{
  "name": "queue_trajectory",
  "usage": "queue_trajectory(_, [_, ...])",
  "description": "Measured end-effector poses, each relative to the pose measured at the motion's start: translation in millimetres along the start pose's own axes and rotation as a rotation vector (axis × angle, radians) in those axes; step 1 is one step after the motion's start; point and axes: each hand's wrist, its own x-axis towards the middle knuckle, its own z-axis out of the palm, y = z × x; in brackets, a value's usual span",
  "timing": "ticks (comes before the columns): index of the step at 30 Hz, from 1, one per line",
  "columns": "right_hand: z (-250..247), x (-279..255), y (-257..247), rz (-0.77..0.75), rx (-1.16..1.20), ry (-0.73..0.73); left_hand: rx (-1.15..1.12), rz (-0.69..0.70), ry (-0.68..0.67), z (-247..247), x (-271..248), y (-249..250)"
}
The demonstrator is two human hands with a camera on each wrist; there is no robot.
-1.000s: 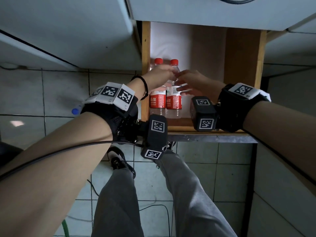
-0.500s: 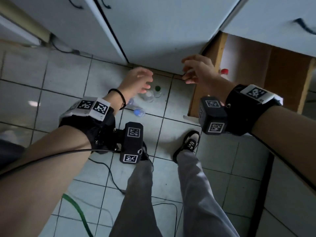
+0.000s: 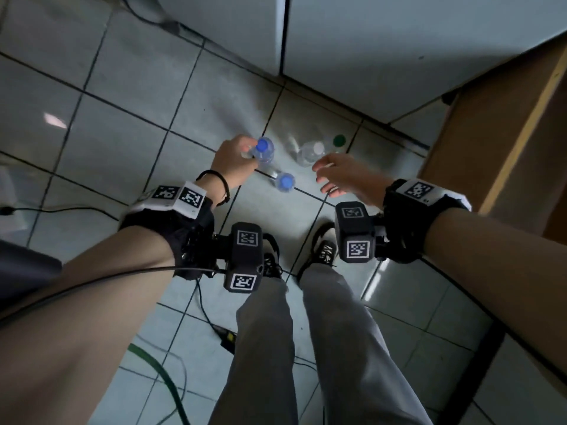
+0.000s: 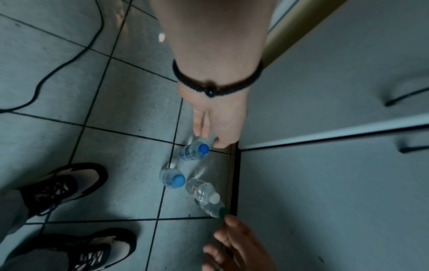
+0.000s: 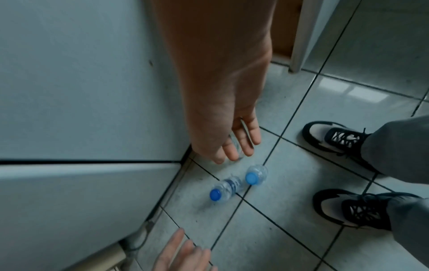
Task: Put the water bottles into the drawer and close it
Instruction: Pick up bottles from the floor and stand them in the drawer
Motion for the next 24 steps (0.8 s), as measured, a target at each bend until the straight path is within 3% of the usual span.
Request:
queue_trajectory(12, [72.2,130.0,61.4,0.055,0.035,0.022,-0.068,0.004,0.089,58.5,94.9,-61.3])
queue_trajectory(18, [76.7,162.7,83.1,0.039,0.135,-0.122,-0.106,-0.011,0.082,87.5,133.5,-78.9])
queue_trajectory(24, [74.3,176.5,84.8,0.004,0.175,-0.208,0.038,0.019,0.087,102.8,155.0,-81.7])
